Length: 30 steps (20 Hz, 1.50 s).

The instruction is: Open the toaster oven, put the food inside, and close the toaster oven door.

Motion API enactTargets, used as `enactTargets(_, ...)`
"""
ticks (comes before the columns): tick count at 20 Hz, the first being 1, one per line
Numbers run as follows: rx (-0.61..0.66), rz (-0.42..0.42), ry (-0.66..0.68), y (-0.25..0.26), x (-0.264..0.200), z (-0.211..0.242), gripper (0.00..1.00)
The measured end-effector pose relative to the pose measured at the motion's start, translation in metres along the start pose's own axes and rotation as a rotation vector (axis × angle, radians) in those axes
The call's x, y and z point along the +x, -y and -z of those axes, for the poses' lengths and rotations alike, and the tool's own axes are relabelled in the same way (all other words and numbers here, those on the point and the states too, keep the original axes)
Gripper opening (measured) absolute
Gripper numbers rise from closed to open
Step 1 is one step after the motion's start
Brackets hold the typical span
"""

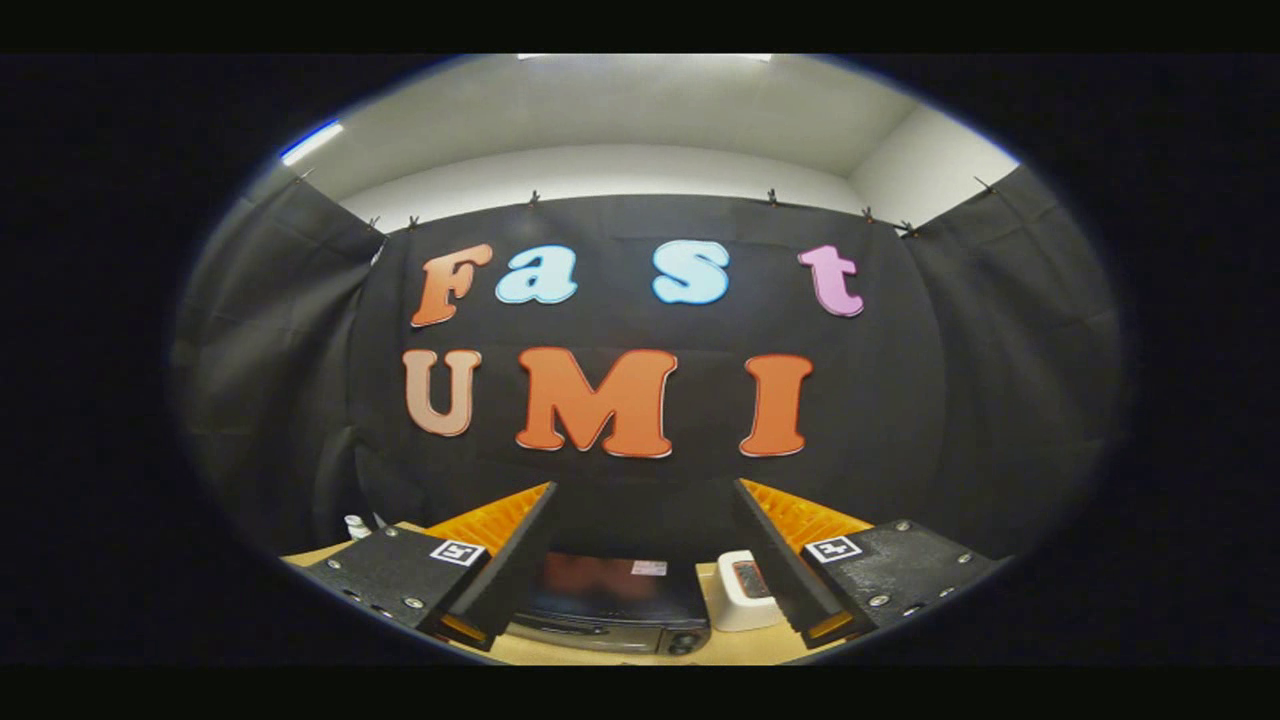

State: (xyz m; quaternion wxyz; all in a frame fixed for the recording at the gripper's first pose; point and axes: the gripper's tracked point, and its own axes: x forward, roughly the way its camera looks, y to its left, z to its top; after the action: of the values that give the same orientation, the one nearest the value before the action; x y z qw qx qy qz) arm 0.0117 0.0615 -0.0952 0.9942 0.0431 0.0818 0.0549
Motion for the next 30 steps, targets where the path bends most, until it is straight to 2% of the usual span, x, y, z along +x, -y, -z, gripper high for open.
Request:
enactTargets(10, -0.018, -0.056, -0.327, -0.044, 0.019, 0.161, 1.0)
enactTargets(15, -0.016, -0.064, -0.427, -0.061, 0.025, 0.215, 1.0)
enactTargets(20, 0.023, -0.062, -0.491, -0.071, 0.015, 0.247, 1.0)
enactTargets(23, 0.064, -0.054, -0.448, -0.073, 0.016, 0.243, 0.99)
enactTargets(30, 0.096, -0.062, -0.508, -0.069, -0.02, 0.25, 0.92)
